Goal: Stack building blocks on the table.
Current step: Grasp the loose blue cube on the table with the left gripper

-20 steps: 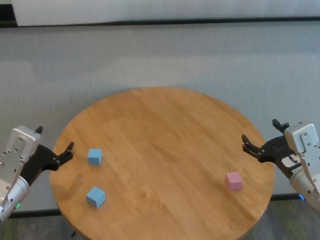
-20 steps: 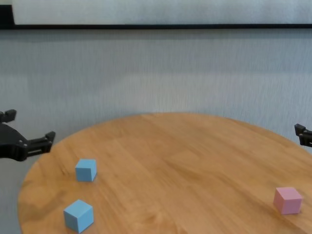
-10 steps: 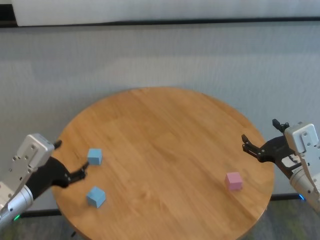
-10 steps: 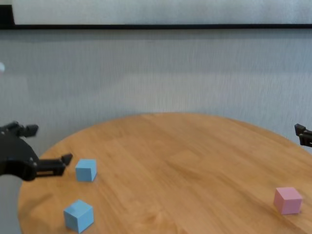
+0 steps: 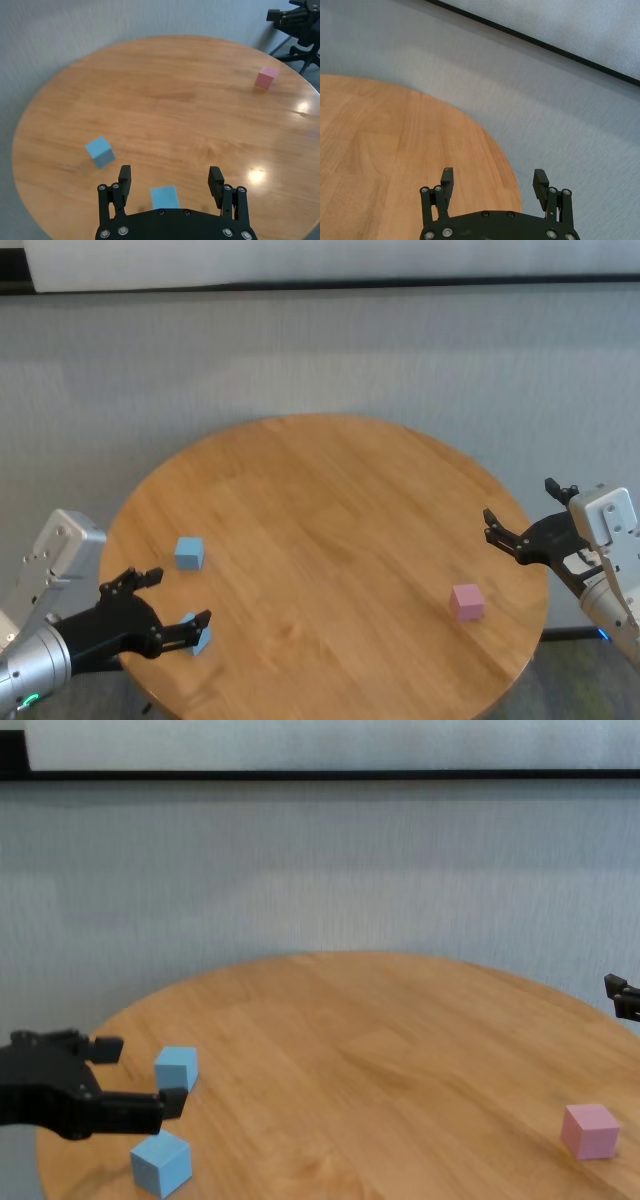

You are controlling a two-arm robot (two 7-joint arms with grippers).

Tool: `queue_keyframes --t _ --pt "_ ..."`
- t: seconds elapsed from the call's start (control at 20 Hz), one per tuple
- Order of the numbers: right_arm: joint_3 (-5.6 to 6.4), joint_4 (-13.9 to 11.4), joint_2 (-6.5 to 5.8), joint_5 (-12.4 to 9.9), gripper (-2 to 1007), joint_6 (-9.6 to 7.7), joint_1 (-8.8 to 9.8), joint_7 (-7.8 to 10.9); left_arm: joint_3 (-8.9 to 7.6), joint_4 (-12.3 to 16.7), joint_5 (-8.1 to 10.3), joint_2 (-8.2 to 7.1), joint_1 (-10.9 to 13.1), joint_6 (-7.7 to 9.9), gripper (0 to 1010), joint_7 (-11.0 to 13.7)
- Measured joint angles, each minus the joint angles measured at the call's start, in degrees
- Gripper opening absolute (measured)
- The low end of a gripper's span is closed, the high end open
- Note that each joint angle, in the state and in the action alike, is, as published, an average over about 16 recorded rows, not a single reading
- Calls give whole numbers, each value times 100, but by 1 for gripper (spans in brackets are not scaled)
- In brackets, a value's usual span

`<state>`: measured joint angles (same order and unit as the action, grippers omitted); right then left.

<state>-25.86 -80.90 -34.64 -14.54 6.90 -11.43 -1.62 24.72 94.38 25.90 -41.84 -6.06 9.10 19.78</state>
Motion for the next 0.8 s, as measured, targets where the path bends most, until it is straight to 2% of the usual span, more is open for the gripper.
queue_keyframes --t 0.15,0.3,0.5,0.8 --pt "0 0 0 0 1005 0 0 0 -18 -6 149 25 24 172 1000 157" --pt "0 0 0 0 1005 0 0 0 -16 -79 172 78 21 277 1000 202" --pt "0 0 0 0 1005 0 0 0 3 -236 73 165 -5 325 1000 197" --pt "0 0 0 0 1005 0 0 0 14 -515 -116 302 -73 280 1000 200"
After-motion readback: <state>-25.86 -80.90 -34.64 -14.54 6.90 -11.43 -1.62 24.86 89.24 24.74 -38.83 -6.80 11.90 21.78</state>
